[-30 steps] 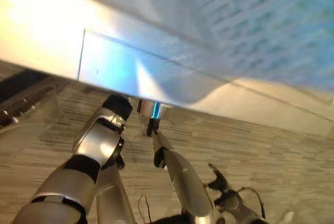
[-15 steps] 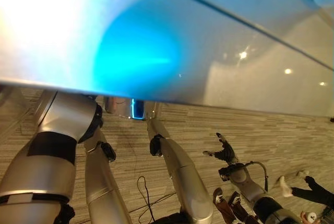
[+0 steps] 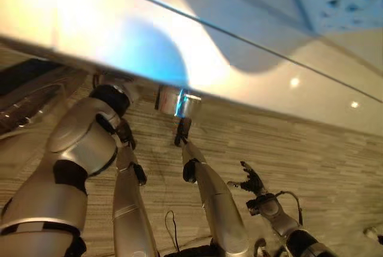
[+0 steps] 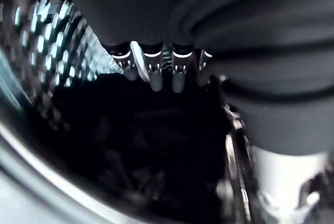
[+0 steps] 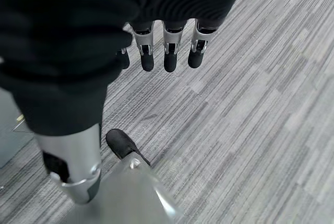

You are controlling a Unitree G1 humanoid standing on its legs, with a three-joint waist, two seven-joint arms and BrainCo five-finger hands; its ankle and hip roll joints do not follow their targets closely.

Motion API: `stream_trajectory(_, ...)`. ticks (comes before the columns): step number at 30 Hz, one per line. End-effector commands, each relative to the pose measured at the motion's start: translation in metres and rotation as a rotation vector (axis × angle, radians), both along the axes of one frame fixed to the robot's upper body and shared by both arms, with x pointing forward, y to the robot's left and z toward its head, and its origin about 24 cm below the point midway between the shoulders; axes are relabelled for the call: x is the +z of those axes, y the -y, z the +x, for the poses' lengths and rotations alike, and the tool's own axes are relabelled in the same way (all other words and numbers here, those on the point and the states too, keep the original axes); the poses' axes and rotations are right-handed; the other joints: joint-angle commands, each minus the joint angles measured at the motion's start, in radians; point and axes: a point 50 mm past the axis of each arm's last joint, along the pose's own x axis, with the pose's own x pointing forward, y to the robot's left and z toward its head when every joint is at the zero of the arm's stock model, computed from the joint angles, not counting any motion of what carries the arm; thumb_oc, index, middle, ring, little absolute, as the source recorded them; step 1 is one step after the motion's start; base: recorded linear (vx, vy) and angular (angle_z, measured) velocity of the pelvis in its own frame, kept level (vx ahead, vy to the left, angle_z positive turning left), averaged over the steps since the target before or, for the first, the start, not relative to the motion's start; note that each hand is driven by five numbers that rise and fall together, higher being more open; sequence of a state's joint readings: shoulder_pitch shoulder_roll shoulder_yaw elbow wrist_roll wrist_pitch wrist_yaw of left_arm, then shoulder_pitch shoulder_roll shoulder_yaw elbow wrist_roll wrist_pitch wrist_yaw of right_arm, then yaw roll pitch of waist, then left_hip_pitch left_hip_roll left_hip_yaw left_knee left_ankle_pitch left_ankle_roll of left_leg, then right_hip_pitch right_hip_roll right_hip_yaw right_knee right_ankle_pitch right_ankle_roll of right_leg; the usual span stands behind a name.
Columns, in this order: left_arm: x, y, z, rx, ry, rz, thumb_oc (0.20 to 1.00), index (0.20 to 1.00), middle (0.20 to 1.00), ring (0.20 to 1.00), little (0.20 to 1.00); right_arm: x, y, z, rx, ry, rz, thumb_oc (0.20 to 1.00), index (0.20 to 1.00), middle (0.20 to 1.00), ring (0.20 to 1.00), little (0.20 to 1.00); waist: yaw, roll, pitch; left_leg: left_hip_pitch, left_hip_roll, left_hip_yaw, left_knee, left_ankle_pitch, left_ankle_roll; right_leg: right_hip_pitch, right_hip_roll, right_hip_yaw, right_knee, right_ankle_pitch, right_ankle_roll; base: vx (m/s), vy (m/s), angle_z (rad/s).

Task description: Grab the laundry basket,head to the washer,open it,put in the laundry and shut it.

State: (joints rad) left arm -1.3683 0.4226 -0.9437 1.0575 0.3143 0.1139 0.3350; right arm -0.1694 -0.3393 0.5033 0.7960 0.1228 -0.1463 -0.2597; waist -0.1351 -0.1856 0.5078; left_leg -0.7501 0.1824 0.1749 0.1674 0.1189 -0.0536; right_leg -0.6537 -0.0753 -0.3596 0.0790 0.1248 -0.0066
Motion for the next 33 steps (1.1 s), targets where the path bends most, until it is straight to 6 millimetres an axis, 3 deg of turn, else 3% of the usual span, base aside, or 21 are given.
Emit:
stream_trajectory(1,0.010,0.004,-0.003,-0.035,0.021,-0.121,1.000,1.000,1.000,1.000,1.000,-0.013,0.018,-0.028,-0.028,-0.083,-0.034,1.000,1.000,1.000,1.000,1.000,0.006,0.016,-0.035,-0.012,0.039,-0.074,-0.053,0.012,-0.047,0.105,-0.029,-0.018,0.090,-0.180,0.103,0.00,0.000,0.00)
stream_trajectory(3,-0.019,-0.002,-0.008,-0.060,-0.045,-0.225,1.000,1.000,1.000,1.000,1.000,-0.017,0.023,-0.035,-0.027,-0.116,-0.059,1.000,1.000,1.000,1.000,1.000,0.016,0.024,-0.037,0.022,0.035,-0.068,-0.065,0.017,-0.050,0.138,-0.029,-0.018,0.080,-0.181,0.102,-0.03,0.008,-0.04)
stream_trajectory(4,-0.019,-0.002,-0.008,-0.060,-0.045,-0.226,1.000,1.000,1.000,1.000,1.000,-0.017,0.023,-0.035,-0.026,-0.116,-0.059,1.000,1.000,1.000,1.000,1.000,0.016,0.024,-0.037,0.023,0.035,-0.068,-0.066,0.017,-0.050,0.139,-0.029,-0.018,0.079,-0.181,0.102,-0.02,0.010,-0.05)
stream_trajectory(5,-0.049,-0.004,-0.016,-0.091,-0.115,-0.331,1.000,1.000,1.000,1.000,1.000,-0.021,0.028,-0.039,-0.034,-0.149,-0.081,1.000,1.000,1.000,1.000,1.000,0.033,0.034,-0.037,0.057,0.030,-0.064,-0.077,0.023,-0.052,0.173,-0.029,-0.019,0.068,-0.183,0.100,0.00,0.000,0.00)
stream_trajectory(6,-0.050,-0.004,-0.017,-0.091,-0.115,-0.331,1.000,1.000,1.000,1.000,1.000,-0.021,0.028,-0.040,-0.033,-0.150,-0.082,1.000,1.000,1.000,1.000,1.000,0.033,0.034,-0.036,0.059,0.030,-0.064,-0.078,0.023,-0.052,0.174,-0.029,-0.019,0.068,-0.183,0.100,0.00,0.000,0.00)
stream_trajectory(7,-0.062,-0.004,-0.021,-0.107,-0.140,-0.383,1.000,1.000,1.000,1.000,1.000,-0.021,0.029,-0.040,-0.032,-0.157,-0.089,1.000,1.000,1.000,1.000,1.000,0.040,0.037,-0.037,0.073,0.029,-0.062,-0.082,0.026,-0.053,0.191,-0.030,-0.022,0.063,-0.184,0.099,0.00,0.000,0.00)
stream_trajectory(9,-0.099,-0.005,-0.039,-0.144,-0.224,-0.550,1.000,1.000,1.000,1.000,1.000,-0.026,0.032,-0.044,-0.043,-0.195,-0.110,1.000,1.000,1.000,1.000,1.000,0.068,0.056,-0.038,0.121,0.024,-0.056,-0.097,0.035,-0.059,0.245,-0.030,-0.029,0.053,-0.189,0.095,-0.03,-0.005,0.04)
stream_trajectory(10,-0.100,-0.006,-0.039,-0.142,-0.227,-0.551,1.000,1.000,1.000,1.000,1.000,-0.026,0.032,-0.045,-0.041,-0.197,-0.111,1.000,1.000,1.000,1.000,1.000,0.067,0.055,-0.037,0.128,0.024,-0.055,-0.100,0.036,-0.059,0.250,-0.030,-0.029,0.051,-0.189,0.095,0.00,0.000,0.00)
stream_trajectory(12,-0.126,-0.013,-0.054,-0.150,-0.292,-0.639,1.000,1.000,1.000,1.000,1.000,-0.028,0.034,-0.046,-0.061,-0.216,-0.113,1.000,1.000,1.000,1.000,1.000,0.086,0.073,-0.044,0.165,0.020,-0.049,-0.110,0.041,-0.061,0.285,-0.032,-0.033,0.049,-0.194,0.093,-0.01,0.014,0.03)
stream_trajectory(13,-0.143,-0.017,-0.063,-0.146,-0.342,-0.680,1.000,1.000,1.000,1.000,1.000,-0.029,0.035,-0.046,-0.063,-0.226,-0.115,1.000,1.000,1.000,1.000,1.000,0.098,0.081,-0.048,0.190,0.020,-0.046,-0.117,0.043,-0.062,0.309,-0.033,-0.033,0.045,-0.196,0.092,-0.01,0.041,0.09)
stream_trajectory(14,-0.181,-0.031,-0.083,-0.095,-0.459,-0.749,1.000,1.000,1.000,1.000,1.000,-0.031,0.038,-0.049,-0.066,-0.242,-0.123,1.000,1.000,1.000,1.000,1.000,0.114,0.096,-0.064,0.240,0.020,-0.036,-0.127,0.045,-0.062,0.355,-0.032,-0.035,0.041,-0.203,0.088,0.02,0.050,0.09)
stream_trajectory(18,-0.248,-0.070,-0.125,0.113,-0.637,-0.711,1.000,1.000,1.000,1.000,1.000,-0.030,0.059,-0.055,-0.142,-0.267,-0.139,1.000,1.000,1.000,1.000,1.000,0.129,0.121,-0.098,0.331,0.018,-0.027,-0.115,0.031,-0.053,0.450,-0.037,-0.025,0.030,-0.216,0.081,0.03,0.058,0.12)
stream_trajectory(19,-0.249,-0.070,-0.125,0.113,-0.638,-0.711,1.000,1.000,1.000,1.000,1.000,-0.030,0.059,-0.056,-0.142,-0.269,-0.140,1.000,1.000,1.000,1.000,1.000,0.130,0.122,-0.097,0.336,0.018,-0.026,-0.115,0.029,-0.053,0.455,-0.037,-0.024,0.029,-0.216,0.081,0.05,0.105,-0.01)
stream_trajectory(20,-0.279,-0.088,-0.149,0.228,-0.728,-0.687,1.000,1.000,1.000,1.000,1.000,-0.027,0.074,-0.057,-0.211,-0.258,-0.137,1.000,1.000,1.000,1.000,1.000,0.126,0.129,-0.126,0.370,0.018,-0.022,-0.095,0.009,-0.046,0.489,-0.040,-0.010,0.019,-0.216,0.082,0.06,0.113,-0.06)
stream_trajectory(22,-0.310,-0.109,-0.181,0.361,-0.830,-0.682,1.000,1.000,1.000,1.000,1.000,-0.021,0.096,-0.060,-0.311,-0.243,-0.149,1.000,1.000,1.000,1.000,1.000,0.119,0.136,-0.161,0.417,0.021,-0.016,-0.076,-0.019,-0.039,0.525,-0.045,0.014,0.014,-0.213,0.087,0.08,0.146,-0.15)
stream_trajectory(24,-0.334,-0.125,-0.212,0.472,-0.922,-0.678,1.000,1.000,1.000,1.000,1.000,-0.013,0.114,-0.062,-0.377,-0.214,-0.161,1.000,1.000,1.000,1.000,1.000,0.111,0.143,-0.194,0.458,0.022,-0.007,-0.062,-0.043,-0.030,0.553,-0.051,0.035,0.013,-0.212,0.090,0.07,0.114,-0.31)
stream_trajectory(25,-0.335,-0.124,-0.212,0.471,-0.924,-0.679,1.000,1.000,1.000,1.000,1.000,-0.013,0.115,-0.063,-0.378,-0.215,-0.162,1.000,1.000,1.000,1.000,1.000,0.113,0.144,-0.194,0.461,0.022,-0.005,-0.062,-0.045,-0.029,0.556,-0.051,0.037,0.013,-0.212,0.091,0.08,0.099,-0.27)
stream_trajectory(28,-0.373,-0.138,-0.274,0.686,-1.101,-0.729,1.000,1.000,1.000,1.000,1.000,0.010,0.146,-0.066,-0.482,-0.121,-0.187,1.000,1.000,1.000,1.000,1.000,0.092,0.150,-0.260,0.528,0.021,0.018,-0.049,-0.087,-0.014,0.603,-0.066,0.064,0.004,-0.209,0.103,0.15,0.159,-0.20)
stream_trajectory(29,-0.390,-0.139,-0.312,0.831,-1.191,-0.809,1.000,1.000,1.000,1.000,1.000,0.033,0.163,-0.063,-0.535,-0.005,-0.203,1.000,1.000,1.000,1.000,1.000,0.073,0.153,-0.299,0.570,0.012,0.035,-0.042,-0.120,-0.001,0.629,-0.079,0.085,0.000,-0.204,0.114,0.20,0.227,-0.29)
stream_trajectory(31,-0.402,-0.137,-0.346,0.964,-1.256,-0.886,1.000,1.000,1.000,1.000,1.000,0.061,0.177,-0.063,-0.620,0.146,-0.208,1.000,1.000,1.000,1.000,1.000,0.060,0.159,-0.347,0.633,-0.011,0.063,-0.042,-0.167,0.023,0.658,-0.103,0.109,0.011,-0.200,0.134,0.23,0.286,-0.56)
stream_trajectory(33,-0.407,-0.130,-0.362,1.010,-1.300,-0.926,1.000,1.000,1.000,1.000,1.000,0.088,0.184,-0.058,-0.657,0.288,-0.245,1.000,1.000,1.000,1.000,1.000,0.054,0.169,-0.371,0.674,-0.036,0.077,-0.057,-0.192,0.045,0.655,-0.123,0.117,0.054,-0.191,0.153,0.15,0.241,-0.49)
